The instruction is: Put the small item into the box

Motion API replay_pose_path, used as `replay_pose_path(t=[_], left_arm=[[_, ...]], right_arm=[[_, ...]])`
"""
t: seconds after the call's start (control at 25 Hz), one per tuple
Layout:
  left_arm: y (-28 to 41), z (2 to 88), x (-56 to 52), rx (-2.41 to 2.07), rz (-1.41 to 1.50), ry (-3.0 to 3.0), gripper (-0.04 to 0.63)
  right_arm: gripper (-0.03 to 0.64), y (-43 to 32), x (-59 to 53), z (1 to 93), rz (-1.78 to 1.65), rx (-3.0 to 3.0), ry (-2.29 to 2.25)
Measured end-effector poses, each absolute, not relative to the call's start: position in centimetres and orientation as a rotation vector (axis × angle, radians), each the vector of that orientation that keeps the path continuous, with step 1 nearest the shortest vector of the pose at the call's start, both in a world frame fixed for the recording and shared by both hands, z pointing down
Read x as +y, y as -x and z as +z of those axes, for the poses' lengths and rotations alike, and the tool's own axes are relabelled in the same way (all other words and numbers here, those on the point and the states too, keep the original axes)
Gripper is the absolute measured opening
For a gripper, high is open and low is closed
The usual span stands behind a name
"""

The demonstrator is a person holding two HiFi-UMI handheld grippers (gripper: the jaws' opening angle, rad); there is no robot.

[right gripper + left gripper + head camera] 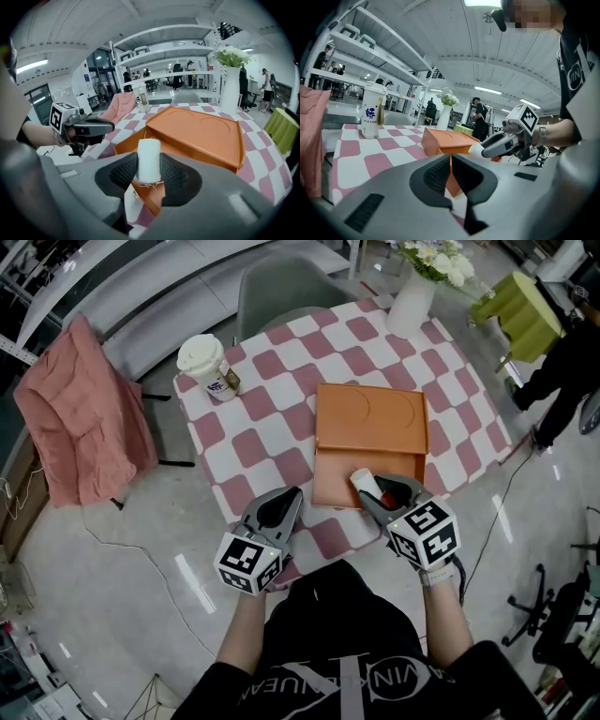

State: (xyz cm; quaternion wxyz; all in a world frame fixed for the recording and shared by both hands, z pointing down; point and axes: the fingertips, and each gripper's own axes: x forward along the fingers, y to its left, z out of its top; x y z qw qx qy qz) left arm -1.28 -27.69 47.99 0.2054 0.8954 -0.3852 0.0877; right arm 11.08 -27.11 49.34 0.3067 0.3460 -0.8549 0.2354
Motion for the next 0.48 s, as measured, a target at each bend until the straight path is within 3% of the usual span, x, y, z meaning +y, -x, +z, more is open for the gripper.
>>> replay_pose_path(t=[0.48], left_arm=[[1.3, 49.3, -27.8, -1.107, 0.28, -2.465, 0.018]], right_arm=[[0.141, -10.6, -27.6, 52.5, 0.557, -2.127, -0.718]])
